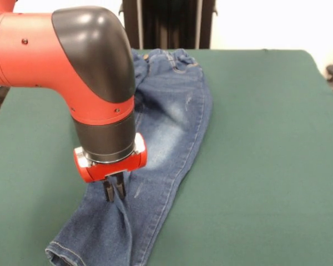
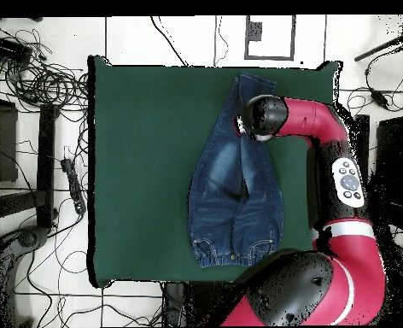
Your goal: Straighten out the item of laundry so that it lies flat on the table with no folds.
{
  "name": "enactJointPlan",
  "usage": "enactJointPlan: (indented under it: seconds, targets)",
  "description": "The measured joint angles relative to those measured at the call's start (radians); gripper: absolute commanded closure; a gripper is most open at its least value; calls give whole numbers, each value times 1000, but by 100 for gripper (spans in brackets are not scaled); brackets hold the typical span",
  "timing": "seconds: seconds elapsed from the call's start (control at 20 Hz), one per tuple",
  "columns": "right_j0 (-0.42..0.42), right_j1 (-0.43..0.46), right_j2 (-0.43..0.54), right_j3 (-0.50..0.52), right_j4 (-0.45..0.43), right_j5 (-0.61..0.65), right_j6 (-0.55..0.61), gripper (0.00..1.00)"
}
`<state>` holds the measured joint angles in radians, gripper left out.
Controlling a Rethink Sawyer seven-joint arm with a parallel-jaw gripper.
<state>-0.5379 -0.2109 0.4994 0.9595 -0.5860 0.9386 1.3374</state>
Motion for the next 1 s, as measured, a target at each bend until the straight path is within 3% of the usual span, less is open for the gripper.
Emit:
enactJointPlan:
  seconds: [1.0]
  targets:
    - [-45,17,12,7,88,-10,0,100]
